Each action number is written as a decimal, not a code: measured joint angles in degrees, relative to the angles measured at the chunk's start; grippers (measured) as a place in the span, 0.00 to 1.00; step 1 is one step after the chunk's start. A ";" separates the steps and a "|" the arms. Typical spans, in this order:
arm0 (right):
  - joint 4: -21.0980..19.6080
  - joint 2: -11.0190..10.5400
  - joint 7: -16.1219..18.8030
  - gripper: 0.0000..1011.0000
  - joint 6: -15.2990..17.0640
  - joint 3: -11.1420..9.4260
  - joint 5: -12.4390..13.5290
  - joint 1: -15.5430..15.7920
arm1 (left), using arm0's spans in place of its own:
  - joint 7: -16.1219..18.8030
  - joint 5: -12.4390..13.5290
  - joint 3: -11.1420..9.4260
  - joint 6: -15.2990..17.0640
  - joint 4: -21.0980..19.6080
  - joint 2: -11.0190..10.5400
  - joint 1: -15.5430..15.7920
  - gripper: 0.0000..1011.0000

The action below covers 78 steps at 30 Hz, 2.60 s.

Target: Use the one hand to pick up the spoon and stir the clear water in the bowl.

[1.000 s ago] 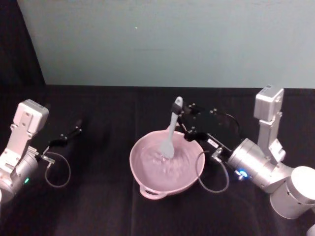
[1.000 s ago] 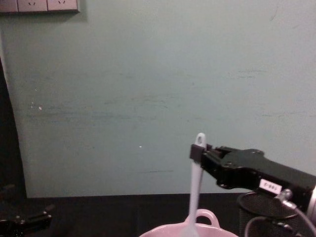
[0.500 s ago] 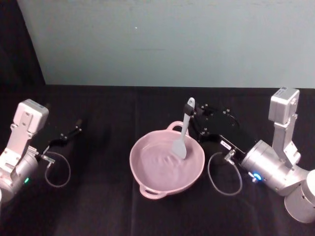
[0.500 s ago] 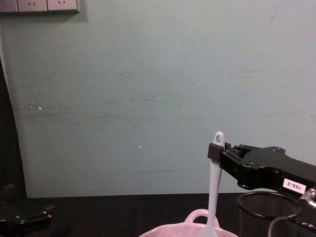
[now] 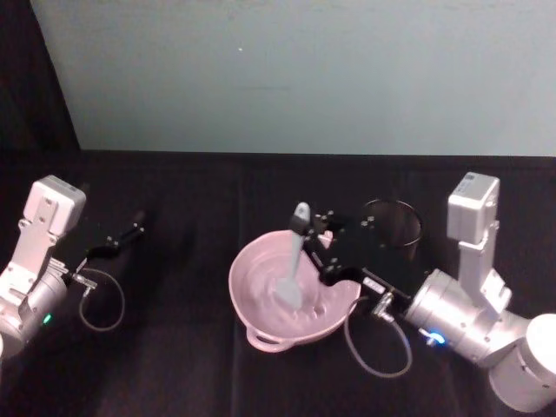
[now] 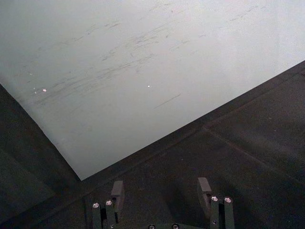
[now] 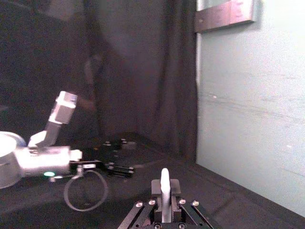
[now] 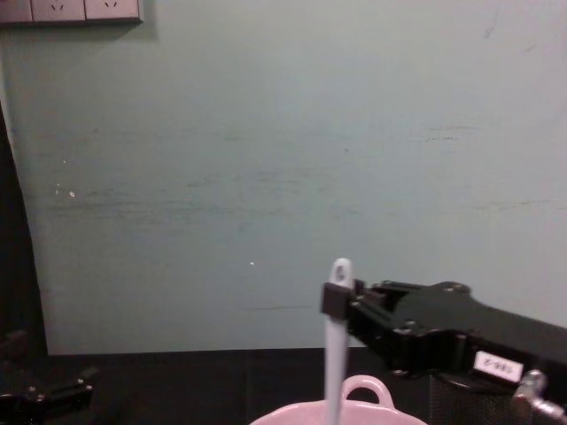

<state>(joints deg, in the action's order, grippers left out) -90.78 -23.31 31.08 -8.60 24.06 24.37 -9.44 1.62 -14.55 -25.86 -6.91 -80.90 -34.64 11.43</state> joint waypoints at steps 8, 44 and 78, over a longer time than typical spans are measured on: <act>0.95 1.73 0.51 0.11 -0.10 2.22 0.06 -1.31 | 0.00 0.01 0.00 0.00 0.00 0.00 0.00 0.99; 4.16 1.20 -2.89 0.11 -1.40 -2.91 0.01 -1.63 | 0.00 0.00 0.00 0.00 0.00 0.00 0.00 0.99; -2.94 2.32 -1.28 0.11 -1.84 0.82 1.13 0.64 | 0.00 0.00 0.00 0.00 0.00 0.00 0.00 0.99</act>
<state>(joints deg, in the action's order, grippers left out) -93.72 -20.98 29.79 -10.44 24.88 25.50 -8.80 1.62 -14.55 -25.86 -6.91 -80.90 -34.65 11.43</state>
